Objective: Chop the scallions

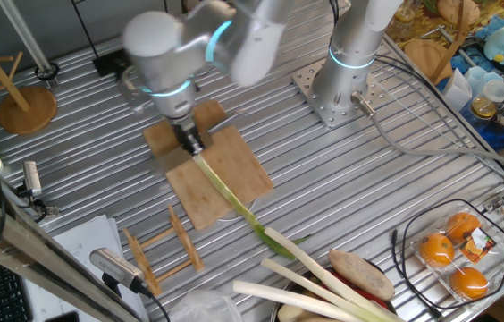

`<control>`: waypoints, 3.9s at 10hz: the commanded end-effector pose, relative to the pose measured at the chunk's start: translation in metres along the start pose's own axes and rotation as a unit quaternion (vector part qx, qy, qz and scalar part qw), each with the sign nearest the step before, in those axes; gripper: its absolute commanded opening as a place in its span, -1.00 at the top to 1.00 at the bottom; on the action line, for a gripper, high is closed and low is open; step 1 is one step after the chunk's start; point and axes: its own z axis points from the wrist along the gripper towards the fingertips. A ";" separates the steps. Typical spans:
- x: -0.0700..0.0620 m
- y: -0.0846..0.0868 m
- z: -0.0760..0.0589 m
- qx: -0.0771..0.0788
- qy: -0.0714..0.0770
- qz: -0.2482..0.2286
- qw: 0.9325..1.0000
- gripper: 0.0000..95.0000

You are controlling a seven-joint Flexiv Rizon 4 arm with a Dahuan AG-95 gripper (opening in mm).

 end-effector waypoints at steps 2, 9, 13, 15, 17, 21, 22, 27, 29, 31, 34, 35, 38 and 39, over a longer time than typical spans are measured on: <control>-0.002 -0.002 0.052 -0.004 -0.006 0.000 1.000 1.00; -0.001 -0.002 0.058 0.006 -0.037 -0.033 0.999 1.00; -0.014 -0.002 0.049 0.001 -0.046 -0.025 0.999 1.00; -0.022 -0.003 0.046 0.002 -0.040 -0.022 0.999 1.00; -0.023 -0.004 0.041 -0.002 -0.039 -0.023 0.999 1.00; -0.025 -0.005 0.025 -0.017 -0.036 -0.025 0.999 1.00; -0.023 -0.005 0.026 -0.016 -0.033 -0.028 0.999 1.00; -0.007 -0.005 0.030 -0.007 -0.033 -0.035 0.999 1.00; -0.001 -0.005 0.033 -0.004 -0.032 -0.037 0.999 1.00; 0.005 -0.006 0.033 -0.004 -0.033 -0.039 0.999 1.00; 0.009 -0.006 0.035 -0.002 -0.044 -0.041 0.998 1.00; 0.010 -0.006 0.035 -0.001 -0.043 -0.041 0.998 1.00; 0.020 -0.005 0.038 0.002 -0.044 -0.045 0.998 1.00; 0.020 -0.005 0.038 0.003 -0.048 -0.044 0.998 1.00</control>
